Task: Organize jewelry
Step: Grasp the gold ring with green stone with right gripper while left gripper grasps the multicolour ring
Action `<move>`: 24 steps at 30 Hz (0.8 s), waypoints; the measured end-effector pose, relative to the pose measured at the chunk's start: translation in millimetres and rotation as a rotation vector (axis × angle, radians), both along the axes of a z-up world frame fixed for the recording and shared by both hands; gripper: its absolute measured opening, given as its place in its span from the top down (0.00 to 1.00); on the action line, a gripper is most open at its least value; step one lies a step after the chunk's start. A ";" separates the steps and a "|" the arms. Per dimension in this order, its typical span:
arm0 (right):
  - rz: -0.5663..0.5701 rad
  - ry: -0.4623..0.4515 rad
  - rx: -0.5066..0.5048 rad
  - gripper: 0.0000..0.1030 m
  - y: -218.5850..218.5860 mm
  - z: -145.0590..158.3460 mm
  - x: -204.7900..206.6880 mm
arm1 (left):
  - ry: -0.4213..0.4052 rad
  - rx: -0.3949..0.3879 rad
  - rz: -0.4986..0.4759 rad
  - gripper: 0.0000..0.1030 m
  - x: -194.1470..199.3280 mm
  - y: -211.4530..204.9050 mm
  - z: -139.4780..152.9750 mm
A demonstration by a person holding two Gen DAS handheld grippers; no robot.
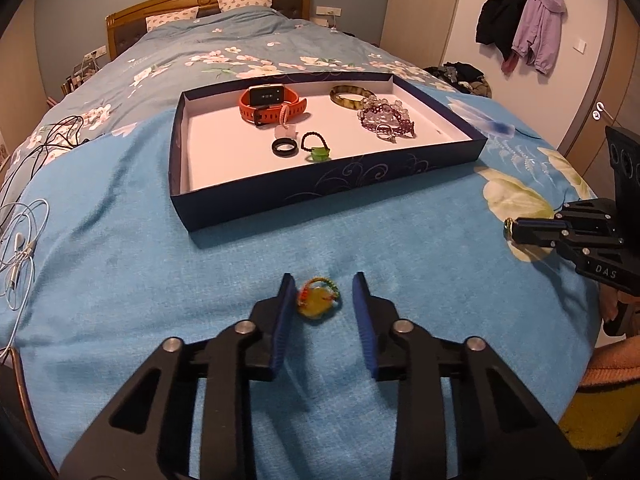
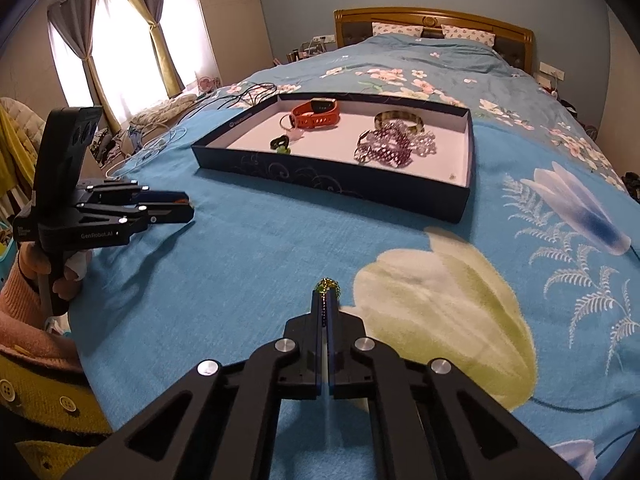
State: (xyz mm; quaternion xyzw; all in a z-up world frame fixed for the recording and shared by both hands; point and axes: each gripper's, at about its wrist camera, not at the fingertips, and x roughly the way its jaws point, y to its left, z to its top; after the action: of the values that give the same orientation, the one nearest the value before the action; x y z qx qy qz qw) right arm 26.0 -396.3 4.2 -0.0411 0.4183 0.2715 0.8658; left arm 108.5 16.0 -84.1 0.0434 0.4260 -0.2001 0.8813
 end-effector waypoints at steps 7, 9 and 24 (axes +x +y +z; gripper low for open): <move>-0.009 -0.010 0.016 0.99 0.1 2.5 5.3 | -0.006 0.012 0.004 0.76 -3.0 0.1 0.2; -0.010 -0.016 0.020 0.99 0.8 3.9 6.6 | -0.008 0.018 0.007 0.75 -4.4 1.4 0.4; -0.015 -0.036 0.073 0.99 5.5 11.0 15.0 | -0.011 0.009 0.017 0.82 -6.5 1.9 -0.3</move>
State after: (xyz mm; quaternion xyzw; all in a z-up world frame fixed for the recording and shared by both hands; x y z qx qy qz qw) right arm 41.0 -390.8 15.2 -0.0112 0.3927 0.2791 0.8762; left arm 102.0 17.9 -84.4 0.0447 0.4225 -0.1907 0.8849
